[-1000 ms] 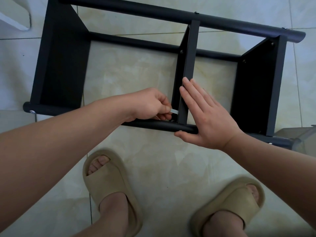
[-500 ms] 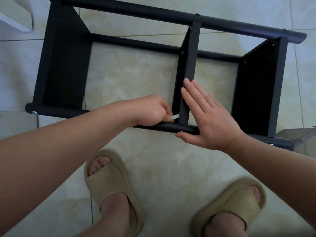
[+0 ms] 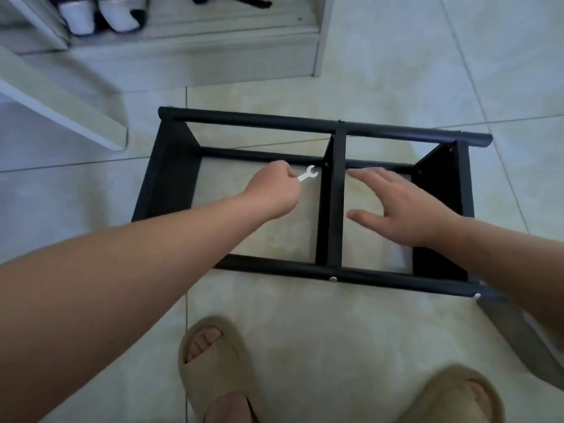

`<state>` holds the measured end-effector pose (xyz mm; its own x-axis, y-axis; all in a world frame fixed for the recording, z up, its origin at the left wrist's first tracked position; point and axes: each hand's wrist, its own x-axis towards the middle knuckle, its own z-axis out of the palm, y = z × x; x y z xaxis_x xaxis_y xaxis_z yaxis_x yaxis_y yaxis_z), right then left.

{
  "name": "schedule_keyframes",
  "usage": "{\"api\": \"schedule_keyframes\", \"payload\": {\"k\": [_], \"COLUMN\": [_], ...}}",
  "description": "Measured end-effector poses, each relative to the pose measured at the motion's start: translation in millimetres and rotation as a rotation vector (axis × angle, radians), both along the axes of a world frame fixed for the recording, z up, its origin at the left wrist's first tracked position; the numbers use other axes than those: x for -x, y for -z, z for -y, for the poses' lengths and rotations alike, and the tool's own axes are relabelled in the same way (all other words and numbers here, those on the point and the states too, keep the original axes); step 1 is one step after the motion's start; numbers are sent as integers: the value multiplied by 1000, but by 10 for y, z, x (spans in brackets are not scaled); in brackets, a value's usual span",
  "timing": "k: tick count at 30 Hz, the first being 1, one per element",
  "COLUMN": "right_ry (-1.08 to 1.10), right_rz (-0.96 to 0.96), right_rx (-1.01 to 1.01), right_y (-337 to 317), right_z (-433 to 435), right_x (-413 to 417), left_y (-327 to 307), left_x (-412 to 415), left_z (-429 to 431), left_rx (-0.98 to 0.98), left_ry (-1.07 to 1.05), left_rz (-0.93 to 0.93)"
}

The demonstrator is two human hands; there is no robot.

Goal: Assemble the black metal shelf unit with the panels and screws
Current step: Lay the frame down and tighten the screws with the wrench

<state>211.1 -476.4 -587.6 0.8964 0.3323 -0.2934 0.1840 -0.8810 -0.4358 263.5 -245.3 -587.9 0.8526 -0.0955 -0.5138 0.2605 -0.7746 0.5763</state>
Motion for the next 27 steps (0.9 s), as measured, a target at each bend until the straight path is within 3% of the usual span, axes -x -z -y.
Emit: {"api": "schedule_keyframes", "payload": {"k": [4,6,11,16,21,27], "right_ry": [189,172,92,131,127,96], "right_rz": [22,22,-86,77,239,199], "right_rx": [63,139,387,408,384,318], "right_y": [-9,49,389,357,-248,-1016], "right_z": [153,145,111,66,-89,-301], "right_x": [-718,-1053,-1453,-1336,-995,-192], "left_y": [-52,-37,251,248,-307,-947], "left_x": [-612,-957,-1467,-1397,-1160,-492], "left_z": [261,378,531,429,260,15], "left_rx": [-133,-143,-265,-364,-374,-363], "left_ry": [211,266,295,415,365,350], "left_rz": [378,451,249,248,385,388]}}
